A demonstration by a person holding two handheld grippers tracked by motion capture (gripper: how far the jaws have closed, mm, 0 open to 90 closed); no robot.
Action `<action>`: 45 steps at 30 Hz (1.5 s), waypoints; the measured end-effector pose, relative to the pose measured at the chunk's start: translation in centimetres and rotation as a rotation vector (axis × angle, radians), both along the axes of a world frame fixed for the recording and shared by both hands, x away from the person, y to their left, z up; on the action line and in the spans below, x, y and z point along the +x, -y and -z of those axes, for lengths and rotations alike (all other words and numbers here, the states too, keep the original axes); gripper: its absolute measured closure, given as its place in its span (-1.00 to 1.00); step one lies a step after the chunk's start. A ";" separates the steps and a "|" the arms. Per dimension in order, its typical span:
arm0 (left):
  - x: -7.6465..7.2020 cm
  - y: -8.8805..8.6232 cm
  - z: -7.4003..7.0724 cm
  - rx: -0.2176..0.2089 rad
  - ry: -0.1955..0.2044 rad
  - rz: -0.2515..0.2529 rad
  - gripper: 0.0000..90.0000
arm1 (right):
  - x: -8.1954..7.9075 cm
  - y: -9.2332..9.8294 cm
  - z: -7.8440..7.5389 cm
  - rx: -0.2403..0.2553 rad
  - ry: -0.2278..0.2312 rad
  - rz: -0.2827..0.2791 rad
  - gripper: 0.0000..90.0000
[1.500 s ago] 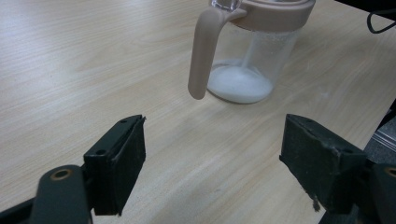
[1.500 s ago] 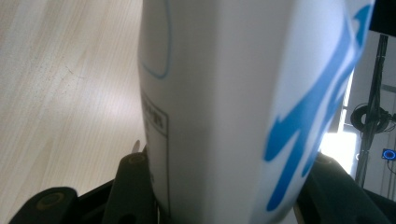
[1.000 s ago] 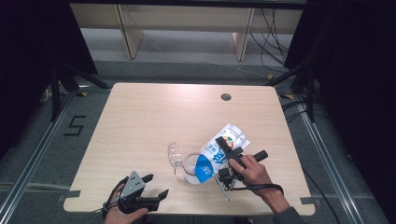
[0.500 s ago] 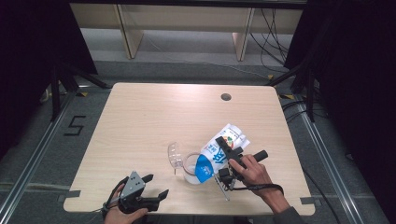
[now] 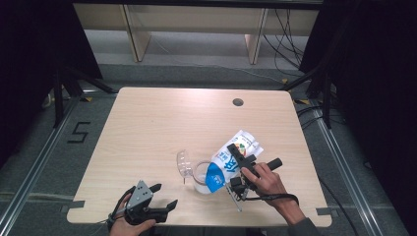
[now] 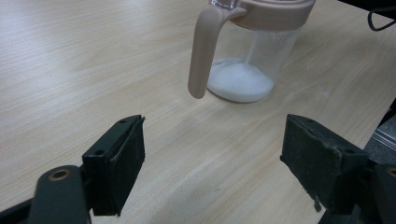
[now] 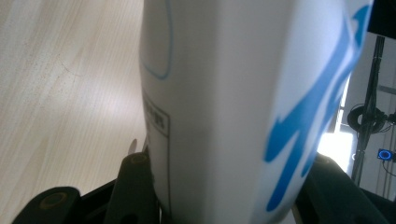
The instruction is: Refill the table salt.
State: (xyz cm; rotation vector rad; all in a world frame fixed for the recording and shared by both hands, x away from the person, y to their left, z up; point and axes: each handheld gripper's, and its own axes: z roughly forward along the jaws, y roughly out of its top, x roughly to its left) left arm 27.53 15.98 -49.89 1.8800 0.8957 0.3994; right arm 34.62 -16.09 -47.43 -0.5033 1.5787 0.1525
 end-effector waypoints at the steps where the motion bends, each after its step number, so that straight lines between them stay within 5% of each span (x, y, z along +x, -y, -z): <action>1: 0.0 0.0 0.0 0.000 0.000 0.000 -0.53 | 0.0 0.0 0.0 0.001 -0.001 -0.006 0.28; 8: 0.0 0.0 0.0 0.000 0.000 0.000 -0.53 | 0.0 -0.1 -0.2 -0.035 0.031 -0.021 0.29; 10: 0.0 0.0 0.0 0.000 0.000 0.001 -0.53 | 0.0 0.0 0.0 -0.006 0.008 -0.003 0.29; 18: 0.0 0.0 0.0 0.001 0.000 0.000 -0.53 | 0.0 -0.2 -0.3 -0.037 0.034 -0.020 0.30; 20: 0.0 0.0 0.0 0.000 0.000 0.000 -0.53 | 0.0 0.0 0.1 -0.005 0.014 0.000 0.30; 45: 0.0 0.0 0.0 0.000 0.000 0.000 -0.53 | 0.0 0.0 0.0 -0.018 0.015 0.011 0.34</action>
